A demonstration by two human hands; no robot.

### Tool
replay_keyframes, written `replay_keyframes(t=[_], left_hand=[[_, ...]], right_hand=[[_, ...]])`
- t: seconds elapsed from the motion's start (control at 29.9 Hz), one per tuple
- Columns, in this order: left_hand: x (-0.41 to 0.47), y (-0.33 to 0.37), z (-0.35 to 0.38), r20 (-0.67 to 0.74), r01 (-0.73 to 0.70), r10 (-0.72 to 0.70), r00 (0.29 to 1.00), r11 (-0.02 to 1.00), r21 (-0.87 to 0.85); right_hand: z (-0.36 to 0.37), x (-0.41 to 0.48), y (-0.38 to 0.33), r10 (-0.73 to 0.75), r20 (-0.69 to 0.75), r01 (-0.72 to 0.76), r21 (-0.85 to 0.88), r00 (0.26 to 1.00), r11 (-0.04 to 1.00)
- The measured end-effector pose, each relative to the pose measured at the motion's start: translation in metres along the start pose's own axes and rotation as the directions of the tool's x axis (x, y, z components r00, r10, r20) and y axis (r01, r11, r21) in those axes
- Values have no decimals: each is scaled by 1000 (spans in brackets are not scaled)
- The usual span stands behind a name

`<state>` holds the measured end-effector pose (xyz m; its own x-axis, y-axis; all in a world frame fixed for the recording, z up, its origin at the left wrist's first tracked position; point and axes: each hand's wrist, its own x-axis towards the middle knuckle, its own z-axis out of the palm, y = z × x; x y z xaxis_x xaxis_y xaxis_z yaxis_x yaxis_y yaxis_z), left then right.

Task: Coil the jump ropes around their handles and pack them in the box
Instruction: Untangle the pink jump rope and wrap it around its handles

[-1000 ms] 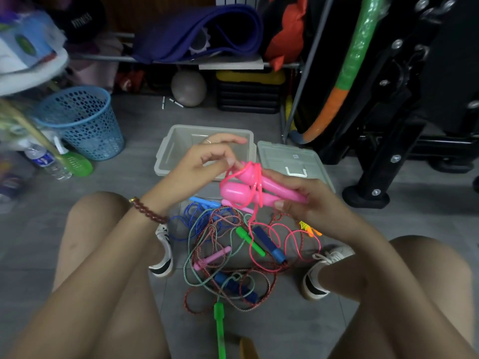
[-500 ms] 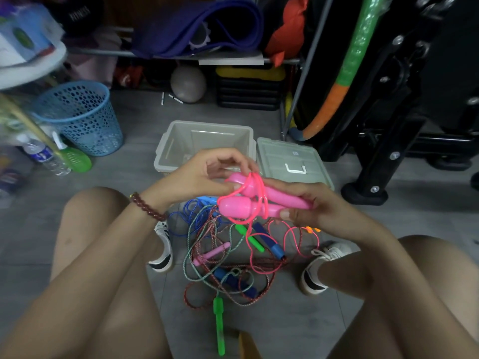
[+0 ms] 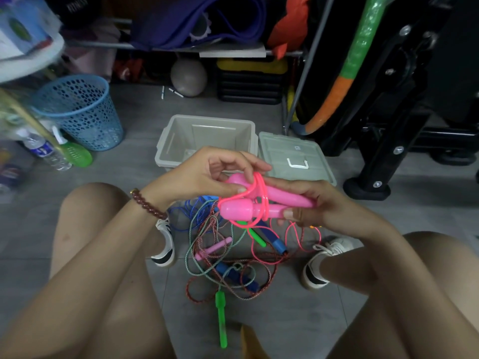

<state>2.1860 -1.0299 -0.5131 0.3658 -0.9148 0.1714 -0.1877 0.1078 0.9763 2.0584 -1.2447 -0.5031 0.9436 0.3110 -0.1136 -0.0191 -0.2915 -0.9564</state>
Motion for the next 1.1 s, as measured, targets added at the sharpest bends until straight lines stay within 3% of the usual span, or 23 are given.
replay_keyframes(t=[0.13, 0.2, 0.3, 0.33, 0.4, 0.43, 0.47, 0.6, 0.63, 0.7, 0.8, 0.9, 0.97, 1.04, 1.1], left_hand=[[1, 1, 2, 116, 58, -51, 992, 997, -56], [3, 3, 4, 161, 146, -148, 976, 989, 25], [6, 2, 12, 102, 189, -221, 970, 949, 253], [6, -1, 14, 63, 158, -202, 977, 894, 420], [7, -11, 11, -22, 100, -130, 991, 630, 770], [6, -14, 8, -83, 125, -104, 991, 510, 851], [5, -13, 4, -153, 173, -82, 985, 475, 863], [-1, -9, -15, -384, 306, 75, 920, 475, 825], [-4, -9, -21, -412, 332, 77, 908, 468, 819], [-9, -12, -31, -418, 380, -18, 908, 456, 805], [-8, -24, -33, -334, 327, -71, 940, 476, 817], [4, -15, -13, -364, 217, 6, 931, 795, 567], [13, -7, -1, -367, 148, -16, 930, 931, 334], [17, -6, 8, -359, 78, -11, 933, 982, 174], [22, -8, 15, -367, 22, 19, 930, 994, 106]], right_hand=[[-4, -1, -5, 23, 60, -22, -13, 998, 1000], [-1, -1, -5, 0, 127, 10, -80, 992, 997], [4, 2, -3, 36, 159, -15, -132, 987, 991], [4, 4, -2, 55, 161, -32, -143, 985, 989], [2, 3, 3, 95, 148, -69, -173, 984, 982], [0, 3, 5, 103, 116, -80, -183, 988, 980], [-2, 1, 7, 99, 63, -86, -188, 993, 978], [-20, 2, 27, -6, -327, -154, -462, 945, 874], [-23, 3, 28, -6, -398, -189, -450, 917, 873], [-27, 3, 27, 30, -477, -169, -250, 878, 953], [-26, -2, 17, 103, -438, -41, 148, 893, 988], [-20, 2, 19, 134, -322, -11, 356, 937, 934], [-15, 6, 20, 145, -202, -9, 556, 968, 831], [-12, 11, 22, 112, -65, -25, 752, 992, 659], [-10, 16, 22, -15, 101, -84, 892, 995, 443]])
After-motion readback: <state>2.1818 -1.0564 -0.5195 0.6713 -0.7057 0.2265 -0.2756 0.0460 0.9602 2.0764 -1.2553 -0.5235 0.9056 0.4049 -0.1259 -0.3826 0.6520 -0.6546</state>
